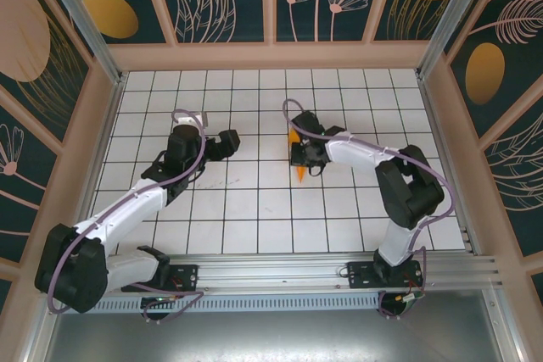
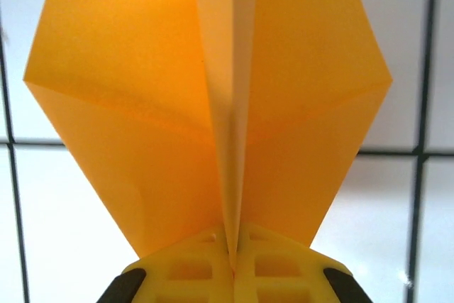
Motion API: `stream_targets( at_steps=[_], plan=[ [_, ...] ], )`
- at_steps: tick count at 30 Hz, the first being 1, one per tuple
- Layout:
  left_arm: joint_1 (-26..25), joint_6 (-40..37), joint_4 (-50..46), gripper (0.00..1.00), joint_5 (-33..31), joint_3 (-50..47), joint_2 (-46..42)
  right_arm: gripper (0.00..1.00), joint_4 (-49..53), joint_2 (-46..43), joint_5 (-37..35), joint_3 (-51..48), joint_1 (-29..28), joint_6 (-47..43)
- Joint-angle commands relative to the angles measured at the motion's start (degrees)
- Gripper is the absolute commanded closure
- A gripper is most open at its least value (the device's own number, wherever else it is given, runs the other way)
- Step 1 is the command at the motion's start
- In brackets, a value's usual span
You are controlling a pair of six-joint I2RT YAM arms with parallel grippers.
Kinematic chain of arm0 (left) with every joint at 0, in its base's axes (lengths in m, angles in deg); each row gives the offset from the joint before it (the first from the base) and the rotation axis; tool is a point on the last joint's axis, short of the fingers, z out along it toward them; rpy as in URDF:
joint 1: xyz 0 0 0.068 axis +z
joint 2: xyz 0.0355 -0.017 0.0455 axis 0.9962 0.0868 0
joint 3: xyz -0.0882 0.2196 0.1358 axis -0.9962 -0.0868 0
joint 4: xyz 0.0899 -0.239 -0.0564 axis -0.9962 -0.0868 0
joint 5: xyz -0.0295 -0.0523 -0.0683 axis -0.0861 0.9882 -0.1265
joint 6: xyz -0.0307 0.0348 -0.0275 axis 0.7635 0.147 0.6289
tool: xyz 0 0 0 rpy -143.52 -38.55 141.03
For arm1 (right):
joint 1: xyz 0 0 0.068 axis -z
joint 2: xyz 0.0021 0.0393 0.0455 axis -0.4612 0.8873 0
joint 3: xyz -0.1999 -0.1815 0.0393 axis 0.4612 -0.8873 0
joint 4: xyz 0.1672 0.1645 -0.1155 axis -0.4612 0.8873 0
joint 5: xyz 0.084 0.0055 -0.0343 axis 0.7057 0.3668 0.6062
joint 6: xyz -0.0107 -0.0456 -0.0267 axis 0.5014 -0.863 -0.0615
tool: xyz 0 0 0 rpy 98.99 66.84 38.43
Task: Fold a paper plane with a square sheet of paper (fold left side to right side)
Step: Pick up the paper plane at the center of the table, then place the paper plane at the top-center of the table.
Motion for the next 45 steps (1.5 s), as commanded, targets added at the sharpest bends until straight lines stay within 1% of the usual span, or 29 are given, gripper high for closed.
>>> stream_targets(
  at_steps=[1, 2, 6, 9, 13, 17, 20, 23, 30, 37, 45],
  plan=[
    [0.29, -3.42, 1.02, 0.01, 0.39, 1.7, -2.07, 0.95, 3.37, 3.06, 0.19, 6.03, 2.34, -5.82],
    [0.3, -4.23, 1.9, 0.02, 1.15, 1.41, -2.55, 0.96, 4.22, 4.59, 0.32, 8.21, 4.92, -7.19],
    [0.34, -6.88, 6.35, 0.02, 3.77, -0.46, -4.45, 0.96, 7.08, 11.11, -0.39, 16.8, 7.74, -11.48],
    [0.29, -8.74, 6.65, 0.01, 5.64, -0.14, -4.81, 0.96, 9.01, 15.84, -0.04, 22.86, 8.78, -13.37],
    [0.36, -10.13, 4.66, 0.02, 6.94, 1.33, -4.09, 0.96, 12.8, 21.59, -1.13, 30.39, 8.95, -15.36],
    [0.29, -10.17, 3.69, 0.02, 7.29, 1.69, -3.39, 0.95, 14.84, 24.54, 0.16, 33.87, 9.03, -15.73],
    [0.3, -10.05, 3.59, 0.01, 7.29, 1.78, -3.06, 0.96, 15.44, 25.44, 0.34, 34.76, 9.04, -15.66],
    [0.29, -10.0, 3.53, 0.02, 7.38, 2.0, -2.84, 0.95, 15.77, 26.07, 2.57, 35.06, 9.08, -15.32],
    [0.3, -9.85, 2.52, 0.02, 6.59, 2.61, -2.57, 0.93, 16.59, 27.83, 4.11, 35.46, 9.04, -14.64],
    [0.3, -9.52, 0.66, 0.01, 5.28, 3.95, -2.48, 0.86, 17.54, 28.07, 4.67, 36.0, 9.04, -14.2],
    [0.29, -8.27, -1.98, 0.01, 3.79, 6.5, -1.7, 0.79, 18.57, 24.87, 3.07, 36.17, 9.0, -13.97]
  ],
)
